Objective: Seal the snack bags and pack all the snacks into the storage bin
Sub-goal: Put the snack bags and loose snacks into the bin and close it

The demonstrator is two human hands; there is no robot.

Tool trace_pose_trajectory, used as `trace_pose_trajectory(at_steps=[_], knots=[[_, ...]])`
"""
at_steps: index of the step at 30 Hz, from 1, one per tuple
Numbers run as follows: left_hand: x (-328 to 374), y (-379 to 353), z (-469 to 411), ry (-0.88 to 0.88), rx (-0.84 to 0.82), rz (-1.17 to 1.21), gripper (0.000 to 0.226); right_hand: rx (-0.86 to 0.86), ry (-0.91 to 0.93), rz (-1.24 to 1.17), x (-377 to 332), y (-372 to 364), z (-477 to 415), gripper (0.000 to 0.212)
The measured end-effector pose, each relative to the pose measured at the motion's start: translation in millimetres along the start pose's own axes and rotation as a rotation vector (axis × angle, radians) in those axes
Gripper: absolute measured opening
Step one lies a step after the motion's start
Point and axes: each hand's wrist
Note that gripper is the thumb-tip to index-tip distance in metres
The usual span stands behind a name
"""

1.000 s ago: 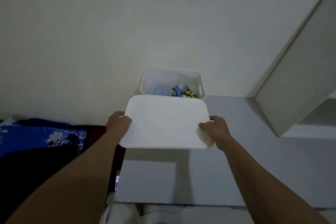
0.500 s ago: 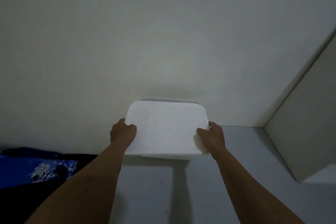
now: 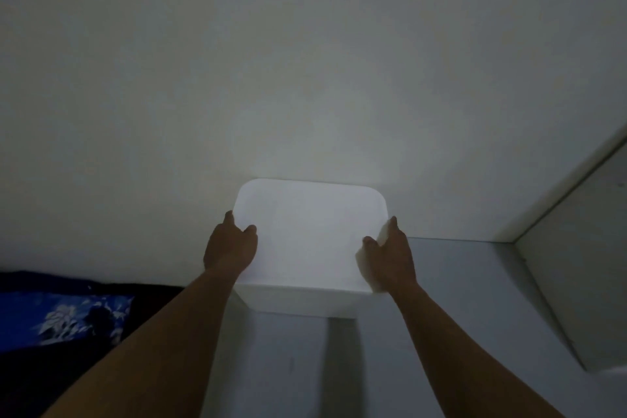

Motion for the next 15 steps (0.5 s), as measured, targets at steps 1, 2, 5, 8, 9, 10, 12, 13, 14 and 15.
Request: trace_pose_trajectory(at_steps=[1, 2, 5, 8, 9, 10, 12, 13, 14, 15], knots=[[0.4, -1.6, 2.3, -0.022, 0.018, -0.05, 0.064, -0.031, 0.043, 0.073, -0.2, -1.4, -0.6, 0.064], [0.4, -3.6, 5.9, -0.073, 0.046, -0.126, 0.064, -0.055, 0.086, 0.154, -1.0, -2.5, -0.4, 0.06], [-3.7, -11.1, 15.6, -0.258, 0.136, -0.32, 0.054, -0.058, 0.153, 0.296, -1.7, -5.2, 0.7, 0.056], [-2.0, -10.1, 16.1, -0.24, 0.118, -0.365, 0.054, -0.071, 0.154, 0.346, -2.9, -4.1, 0.9, 0.057], [-1.3, -9.7, 15.3, -0.238, 0.116, -0.382, 0.055, -0.071, 0.153, 0.355, -3.4, -3.6, 0.2, 0.057], [0.0, -8.7, 15.0, -0.245, 0.119, -0.398, 0.055, -0.062, 0.15, 0.36, -4.6, -3.3, -0.2, 0.056], [0.5, -8.3, 14.3, -0.252, 0.126, -0.427, 0.056, -0.039, 0.155, 0.372, -7.5, -4.6, -0.4, 0.054], [-0.2, -9.1, 14.0, -0.25, 0.127, -0.438, 0.056, -0.03, 0.162, 0.384, -8.4, -6.1, -0.6, 0.055], [-1.2, -10.4, 14.6, -0.251, 0.128, -0.446, 0.056, -0.026, 0.167, 0.392, -8.0, -7.8, -1.0, 0.058], [-0.9, -11.1, 15.7, -0.258, 0.133, -0.447, 0.056, -0.024, 0.167, 0.391, -7.6, -9.5, -1.5, 0.062]])
Point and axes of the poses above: each hand's wrist, its own z-axis away from the middle knuckle, its own y-axis out of the back of the hand, x = y × z, and after that the axes turned 4 degrees about y, right-handed
